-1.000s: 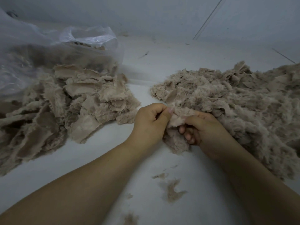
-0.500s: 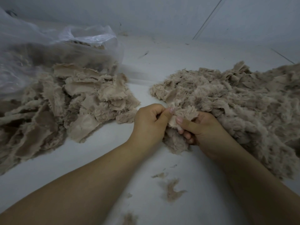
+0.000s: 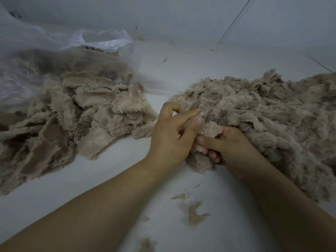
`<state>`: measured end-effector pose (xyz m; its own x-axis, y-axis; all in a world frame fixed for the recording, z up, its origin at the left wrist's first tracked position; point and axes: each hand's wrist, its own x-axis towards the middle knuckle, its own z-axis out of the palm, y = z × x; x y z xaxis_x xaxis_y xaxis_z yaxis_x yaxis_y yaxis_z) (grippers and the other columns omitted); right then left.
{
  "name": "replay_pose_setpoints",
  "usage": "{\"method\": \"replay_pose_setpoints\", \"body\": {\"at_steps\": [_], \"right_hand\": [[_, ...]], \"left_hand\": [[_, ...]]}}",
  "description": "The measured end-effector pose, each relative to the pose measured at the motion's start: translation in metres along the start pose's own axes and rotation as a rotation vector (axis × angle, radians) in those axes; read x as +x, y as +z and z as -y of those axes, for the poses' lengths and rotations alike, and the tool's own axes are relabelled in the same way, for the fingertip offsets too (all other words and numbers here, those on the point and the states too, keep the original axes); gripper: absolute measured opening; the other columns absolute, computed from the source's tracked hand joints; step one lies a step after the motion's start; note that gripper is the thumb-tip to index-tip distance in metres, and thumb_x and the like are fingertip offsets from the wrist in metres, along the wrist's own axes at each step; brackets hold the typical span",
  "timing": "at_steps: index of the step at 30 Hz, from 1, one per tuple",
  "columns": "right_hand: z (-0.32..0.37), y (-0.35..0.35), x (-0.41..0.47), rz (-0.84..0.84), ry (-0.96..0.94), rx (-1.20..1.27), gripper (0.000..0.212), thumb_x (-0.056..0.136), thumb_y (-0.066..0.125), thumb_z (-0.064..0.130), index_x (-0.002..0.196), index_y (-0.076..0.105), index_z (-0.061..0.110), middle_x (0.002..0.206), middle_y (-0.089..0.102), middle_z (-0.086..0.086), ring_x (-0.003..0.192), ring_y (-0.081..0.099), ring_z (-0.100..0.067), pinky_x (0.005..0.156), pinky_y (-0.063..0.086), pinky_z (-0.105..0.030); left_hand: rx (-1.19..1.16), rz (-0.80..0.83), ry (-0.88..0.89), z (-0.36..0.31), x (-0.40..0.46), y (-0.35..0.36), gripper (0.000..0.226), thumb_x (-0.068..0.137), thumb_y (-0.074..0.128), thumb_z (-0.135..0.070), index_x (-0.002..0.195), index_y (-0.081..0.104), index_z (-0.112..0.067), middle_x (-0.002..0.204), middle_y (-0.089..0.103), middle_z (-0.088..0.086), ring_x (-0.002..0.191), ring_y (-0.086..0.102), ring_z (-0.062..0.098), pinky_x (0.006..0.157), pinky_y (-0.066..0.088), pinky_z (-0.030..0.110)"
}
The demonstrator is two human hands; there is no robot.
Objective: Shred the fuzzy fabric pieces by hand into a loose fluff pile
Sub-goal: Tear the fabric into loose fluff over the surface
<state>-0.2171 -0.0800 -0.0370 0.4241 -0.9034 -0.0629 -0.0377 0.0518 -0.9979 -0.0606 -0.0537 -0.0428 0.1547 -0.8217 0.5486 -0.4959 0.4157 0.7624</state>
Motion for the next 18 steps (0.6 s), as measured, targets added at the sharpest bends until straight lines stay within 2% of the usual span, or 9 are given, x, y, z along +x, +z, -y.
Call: {"method": "replay_pose_setpoints", "body": {"at_steps": [2,5,7,9,11,13,15,16,18], "right_hand": [[-0.0002,0.0005,-0.0006,-0.005,-0.002,-0.027,0.012,0.082,0.077,0.017,0.075,0.070,0.012,0.059,0.063,-0.007,0.041,0.043,-0.008,0.038,0.035,-0.016],[-0.0019,0.0011,-0.0004,-0.029,-0.025,-0.071,0.018,0.083,0.074,0.005,0.069,0.072,0.017,0.060,0.066,-0.008,0.040,0.047,-0.006,0.038,0.037,-0.015],[-0.0012,0.0007,-0.0007,-0.013,-0.016,-0.043,0.009,0.080,0.076,0.011,0.073,0.072,0.015,0.060,0.066,-0.006,0.041,0.047,-0.005,0.039,0.037,-0.016],[-0.0013,-0.0010,0.0003,-0.010,-0.001,-0.004,0.024,0.070,0.077,0.023,0.082,0.068,0.005,0.060,0.065,-0.005,0.041,0.047,-0.006,0.039,0.037,-0.016],[-0.0004,-0.0003,0.0004,-0.015,0.002,0.016,0.026,0.065,0.077,0.028,0.081,0.071,0.009,0.061,0.065,-0.005,0.042,0.047,-0.006,0.039,0.037,-0.016],[-0.0010,-0.0006,0.0000,-0.004,-0.001,0.029,0.016,0.066,0.076,0.027,0.078,0.073,0.017,0.061,0.064,-0.005,0.042,0.046,-0.006,0.039,0.037,-0.017],[-0.0014,-0.0002,-0.0005,-0.006,-0.002,0.023,0.010,0.075,0.076,0.019,0.084,0.072,0.014,0.060,0.064,-0.005,0.042,0.046,-0.006,0.039,0.037,-0.017],[-0.0025,-0.0003,0.0001,-0.008,-0.003,0.019,0.008,0.081,0.073,0.013,0.088,0.071,0.011,0.060,0.064,-0.004,0.041,0.047,-0.006,0.039,0.037,-0.017],[-0.0014,0.0004,0.0007,-0.016,0.003,0.022,0.007,0.081,0.073,0.015,0.084,0.069,0.010,0.059,0.064,-0.004,0.041,0.047,-0.006,0.039,0.037,-0.017]], "left_hand": [[0.065,0.029,0.049,0.0001,0.0002,-0.0002,0.029,0.083,0.067,-0.045,0.099,0.076,-0.023,0.090,0.049,-0.015,0.084,0.051,0.002,0.069,0.041,0.019],[0.121,0.078,-0.008,0.0001,0.0004,-0.0010,0.015,0.085,0.073,-0.027,0.073,0.073,-0.018,0.069,0.058,-0.009,0.081,0.050,0.016,0.070,0.038,0.028],[0.079,0.025,-0.063,0.0034,0.0009,-0.0007,0.026,0.090,0.066,-0.020,0.066,0.067,-0.010,0.060,0.057,-0.003,0.075,0.050,0.019,0.068,0.037,0.029],[0.016,-0.026,-0.126,0.0041,0.0030,-0.0022,0.034,0.094,0.060,-0.018,0.062,0.058,-0.006,0.053,0.050,-0.004,0.064,0.047,0.019,0.064,0.036,0.031],[-0.070,-0.028,-0.214,0.0042,0.0055,-0.0027,0.040,0.098,0.056,-0.021,0.060,0.053,-0.010,0.047,0.045,-0.011,0.056,0.043,0.013,0.060,0.035,0.030],[-0.149,0.013,-0.249,0.0005,0.0045,-0.0031,0.037,0.096,0.059,-0.030,0.064,0.061,-0.014,0.049,0.052,-0.014,0.055,0.048,0.010,0.057,0.037,0.028],[-0.159,0.074,-0.226,-0.0023,0.0024,-0.0024,0.028,0.088,0.071,-0.035,0.068,0.066,-0.016,0.059,0.060,-0.005,0.064,0.054,0.014,0.057,0.039,0.028],[-0.130,0.091,-0.213,-0.0020,0.0014,-0.0014,0.024,0.084,0.075,-0.032,0.068,0.067,-0.016,0.064,0.061,0.001,0.069,0.054,0.017,0.059,0.039,0.027],[-0.061,0.072,-0.183,0.0005,0.0002,0.0003,0.025,0.084,0.075,-0.024,0.063,0.064,-0.016,0.060,0.056,-0.003,0.069,0.049,0.015,0.061,0.036,0.026]]}}
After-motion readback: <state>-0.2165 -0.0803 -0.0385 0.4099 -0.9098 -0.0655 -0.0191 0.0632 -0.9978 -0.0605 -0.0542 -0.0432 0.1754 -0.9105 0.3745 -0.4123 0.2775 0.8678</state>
